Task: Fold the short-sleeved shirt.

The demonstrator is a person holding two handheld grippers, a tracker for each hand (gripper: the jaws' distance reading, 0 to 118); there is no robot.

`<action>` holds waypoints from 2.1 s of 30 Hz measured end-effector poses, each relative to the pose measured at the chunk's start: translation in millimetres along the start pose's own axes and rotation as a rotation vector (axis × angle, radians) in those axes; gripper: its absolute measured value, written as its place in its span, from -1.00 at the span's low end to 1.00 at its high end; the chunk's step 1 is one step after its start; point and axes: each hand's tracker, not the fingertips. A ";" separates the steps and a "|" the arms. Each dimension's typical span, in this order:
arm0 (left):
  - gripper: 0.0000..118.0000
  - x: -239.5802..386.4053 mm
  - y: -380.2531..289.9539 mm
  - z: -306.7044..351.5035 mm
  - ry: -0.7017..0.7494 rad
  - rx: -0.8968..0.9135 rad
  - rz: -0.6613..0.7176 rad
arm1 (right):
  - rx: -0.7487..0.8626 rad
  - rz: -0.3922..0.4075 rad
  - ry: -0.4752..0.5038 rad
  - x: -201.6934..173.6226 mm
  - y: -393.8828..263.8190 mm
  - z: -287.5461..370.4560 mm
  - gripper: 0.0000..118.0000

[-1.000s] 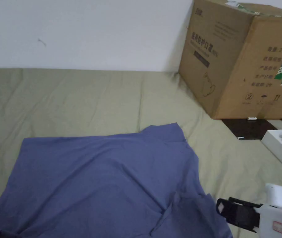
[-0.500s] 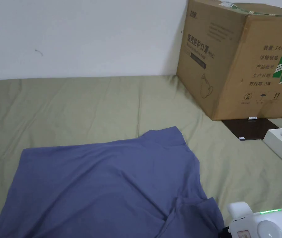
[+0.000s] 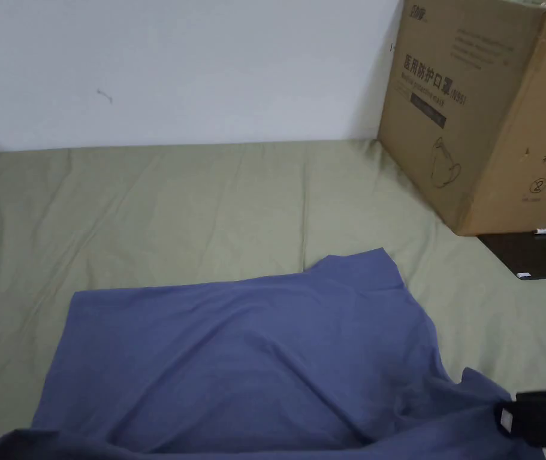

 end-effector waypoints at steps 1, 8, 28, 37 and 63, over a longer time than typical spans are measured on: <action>-0.91 -3.6 11.9 -12.3 -0.004 -0.029 -0.018 | 0.001 -0.002 0.000 -1.3 17.0 -4.9 -0.91; -0.91 -20.8 96.0 -125.6 -0.042 -0.189 -0.049 | -0.191 -0.073 -0.036 -8.1 137.6 -111.8 -0.91; 0.87 9.4 57.6 -37.6 -0.158 0.326 0.227 | 0.524 -0.211 0.115 -44.5 38.6 -28.3 0.80; -0.98 40.1 1.7 67.3 -0.031 0.665 0.260 | 0.811 -0.100 0.100 -81.3 -63.1 35.7 -0.99; -0.98 8.4 -10.6 -9.8 -0.060 0.335 0.402 | -0.158 0.151 -0.179 -1.3 69.5 -184.4 -0.31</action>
